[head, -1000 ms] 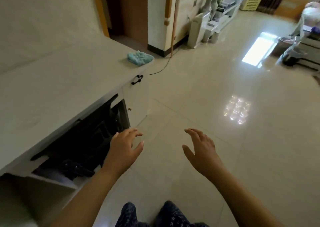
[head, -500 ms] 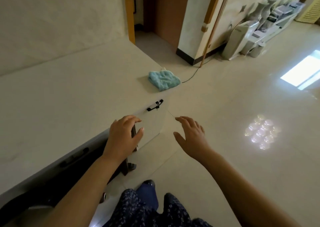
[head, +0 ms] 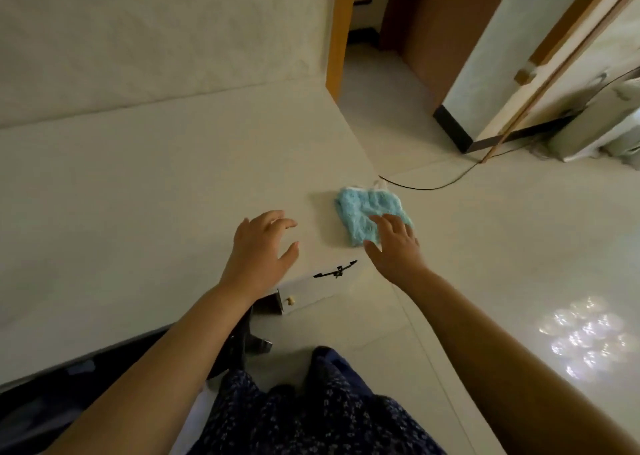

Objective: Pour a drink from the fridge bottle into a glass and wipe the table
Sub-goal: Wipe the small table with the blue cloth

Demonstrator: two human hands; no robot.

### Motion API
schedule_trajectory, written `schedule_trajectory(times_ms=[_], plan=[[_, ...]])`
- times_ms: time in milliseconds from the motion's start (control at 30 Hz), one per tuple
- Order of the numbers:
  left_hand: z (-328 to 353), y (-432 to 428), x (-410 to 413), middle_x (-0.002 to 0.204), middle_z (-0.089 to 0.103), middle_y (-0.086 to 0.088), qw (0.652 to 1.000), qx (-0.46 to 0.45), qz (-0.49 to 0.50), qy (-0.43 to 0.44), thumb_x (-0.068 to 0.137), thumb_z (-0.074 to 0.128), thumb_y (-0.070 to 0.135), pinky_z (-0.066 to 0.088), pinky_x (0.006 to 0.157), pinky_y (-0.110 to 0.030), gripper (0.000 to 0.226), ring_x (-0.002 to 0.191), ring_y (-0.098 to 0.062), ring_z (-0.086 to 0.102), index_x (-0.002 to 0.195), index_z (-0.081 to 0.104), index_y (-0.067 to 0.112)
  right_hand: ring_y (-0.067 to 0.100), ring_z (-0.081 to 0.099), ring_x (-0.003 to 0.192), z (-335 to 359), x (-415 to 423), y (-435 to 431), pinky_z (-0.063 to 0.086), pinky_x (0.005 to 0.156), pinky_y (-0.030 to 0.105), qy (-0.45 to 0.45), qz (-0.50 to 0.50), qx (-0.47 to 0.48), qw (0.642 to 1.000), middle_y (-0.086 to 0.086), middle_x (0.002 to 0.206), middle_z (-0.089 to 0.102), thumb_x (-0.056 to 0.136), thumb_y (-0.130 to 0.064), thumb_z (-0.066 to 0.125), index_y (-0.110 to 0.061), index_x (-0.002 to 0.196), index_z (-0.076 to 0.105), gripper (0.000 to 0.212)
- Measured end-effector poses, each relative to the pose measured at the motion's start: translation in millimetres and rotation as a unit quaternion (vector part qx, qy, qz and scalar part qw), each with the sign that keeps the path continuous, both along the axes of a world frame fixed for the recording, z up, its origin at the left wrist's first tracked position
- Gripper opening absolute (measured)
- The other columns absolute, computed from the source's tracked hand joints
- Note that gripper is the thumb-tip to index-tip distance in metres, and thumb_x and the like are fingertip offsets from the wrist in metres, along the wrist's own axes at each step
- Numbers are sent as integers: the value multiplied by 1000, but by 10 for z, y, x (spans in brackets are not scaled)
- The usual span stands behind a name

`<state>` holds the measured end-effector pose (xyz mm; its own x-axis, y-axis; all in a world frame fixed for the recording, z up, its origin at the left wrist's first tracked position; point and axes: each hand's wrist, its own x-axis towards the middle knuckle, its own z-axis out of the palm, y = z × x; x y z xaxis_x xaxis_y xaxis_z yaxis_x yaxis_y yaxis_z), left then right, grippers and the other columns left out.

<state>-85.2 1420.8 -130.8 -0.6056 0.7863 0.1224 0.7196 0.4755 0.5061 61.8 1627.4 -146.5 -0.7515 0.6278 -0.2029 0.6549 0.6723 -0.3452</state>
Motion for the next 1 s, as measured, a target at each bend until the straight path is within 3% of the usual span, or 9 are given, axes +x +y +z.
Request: schedule_trajectory(times_ms=[267, 433, 633, 733, 833, 1000], plan=[[-88, 256, -73, 133, 51, -7, 994, -44, 92, -40, 89, 61, 27, 24, 110, -50, 36, 123, -27, 48, 123, 58, 14, 32, 17, 138, -470, -462, 689, 22, 111, 46, -135, 46, -17, 990, 9, 154, 17, 91, -42, 43, -29, 143, 21, 59], [-159, 15, -59, 129, 55, -8, 985, -66, 152, -56, 85, 46, 42, 32, 105, -54, 45, 118, -28, 53, 119, 60, 15, 32, 25, 134, -707, -515, 732, 25, 107, 48, -133, 65, 41, 988, 7, 147, 32, 88, -49, 46, -29, 137, 34, 54], [-278, -529, -128, 125, 58, -8, 971, -75, 210, -88, 85, 38, 49, 40, 98, -54, 53, 116, -27, 54, 116, 61, 13, 42, 43, 110, -751, -619, 645, 41, 89, 52, -125, 78, 116, 982, 20, 124, 48, 89, -23, 49, -15, 125, 46, 37], [-244, -844, -199, 127, 57, -7, 965, -68, 238, -87, 86, 36, 50, 33, 101, -47, 55, 119, -26, 52, 118, 60, 13, 44, 46, 107, -719, -712, 579, 45, 85, 52, -83, 36, 75, 993, 25, 120, 51, 88, -18, 50, -9, 123, 50, 35], [-215, -1257, -351, 125, 58, -9, 959, -53, 270, -71, 85, 38, 48, 35, 99, -50, 53, 117, -28, 54, 116, 61, 12, 44, 48, 102, -600, -944, 226, 45, 83, 50, 9, -1, 1, 1000, 27, 114, 54, 87, -17, 52, -7, 119, 50, 33], [-213, -2244, -772, 119, 61, -13, 948, -34, 313, -54, 86, 42, 45, 45, 92, -51, 51, 109, -31, 59, 113, 63, 8, 39, 49, 105, -461, -1676, -1064, 44, 85, 46, 113, 60, -71, 989, 21, 117, 54, 91, -20, 49, -10, 123, 48, 33]])
